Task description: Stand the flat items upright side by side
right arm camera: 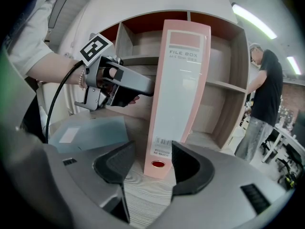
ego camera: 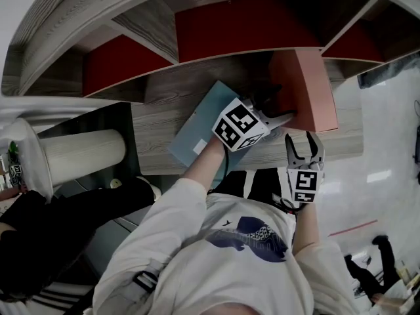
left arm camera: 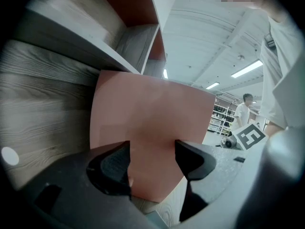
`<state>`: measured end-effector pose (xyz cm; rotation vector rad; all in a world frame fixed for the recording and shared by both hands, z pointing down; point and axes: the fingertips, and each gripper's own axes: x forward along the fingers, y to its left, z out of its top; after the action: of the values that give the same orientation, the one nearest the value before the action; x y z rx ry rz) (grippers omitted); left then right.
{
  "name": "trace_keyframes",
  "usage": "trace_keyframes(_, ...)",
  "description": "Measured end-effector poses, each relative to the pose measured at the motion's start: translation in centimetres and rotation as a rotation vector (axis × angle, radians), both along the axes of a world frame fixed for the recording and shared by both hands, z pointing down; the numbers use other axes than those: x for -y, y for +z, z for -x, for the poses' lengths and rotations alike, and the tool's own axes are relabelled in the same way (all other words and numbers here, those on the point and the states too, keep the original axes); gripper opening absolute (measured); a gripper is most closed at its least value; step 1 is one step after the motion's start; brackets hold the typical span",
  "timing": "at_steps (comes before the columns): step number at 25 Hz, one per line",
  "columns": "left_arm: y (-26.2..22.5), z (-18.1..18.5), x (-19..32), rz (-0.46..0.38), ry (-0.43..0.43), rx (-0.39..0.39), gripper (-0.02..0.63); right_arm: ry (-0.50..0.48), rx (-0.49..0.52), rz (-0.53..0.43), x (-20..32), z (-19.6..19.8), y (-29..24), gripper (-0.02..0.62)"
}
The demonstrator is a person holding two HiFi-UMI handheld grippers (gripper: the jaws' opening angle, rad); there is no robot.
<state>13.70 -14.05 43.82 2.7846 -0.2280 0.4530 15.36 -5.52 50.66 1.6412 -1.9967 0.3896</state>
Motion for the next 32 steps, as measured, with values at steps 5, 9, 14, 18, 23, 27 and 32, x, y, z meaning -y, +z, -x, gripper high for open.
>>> trace_keyframes(5, 0.1, 0.0, 1.4, -0.001, -0.017, -0.003, 0.279, 0.005, 0.000, -0.006, 1.4, -0.1, 0.1, 0.238)
trace_keyframes(9, 0.1, 0.0, 2.3, -0.011, -0.025, 0.003, 0.279, 0.014, 0.002, -0.010, 2.4, -0.2, 0.0, 0.238)
trace_keyframes(14, 0.2, -0.2, 3.3, -0.013, -0.040, 0.003, 0.279, 0.023, -0.001, -0.015, 3.5, -0.4, 0.1, 0.238)
trace_keyframes(18, 0.2, -0.3, 4.0, -0.017, -0.050, 0.004, 0.279, 0.029, 0.001, -0.019, 4.2, -0.6, 0.1, 0.238)
trace_keyframes(23, 0.2, -0.3, 4.1, -0.014, -0.050, 0.010, 0.281, 0.029, 0.000, -0.019, 4.4, -0.7, 0.1, 0.235)
trace_keyframes(27, 0.2, -0.1, 4.1, -0.008, -0.068, 0.011, 0.281, 0.032, 0.005, -0.014, 4.4, -0.7, 0.0, 0.233)
trace_keyframes(32, 0.2, 0.7, 4.0, -0.018, -0.098, 0.024, 0.281, 0.018, 0.002, -0.009, 4.7, -0.4, 0.1, 0.230)
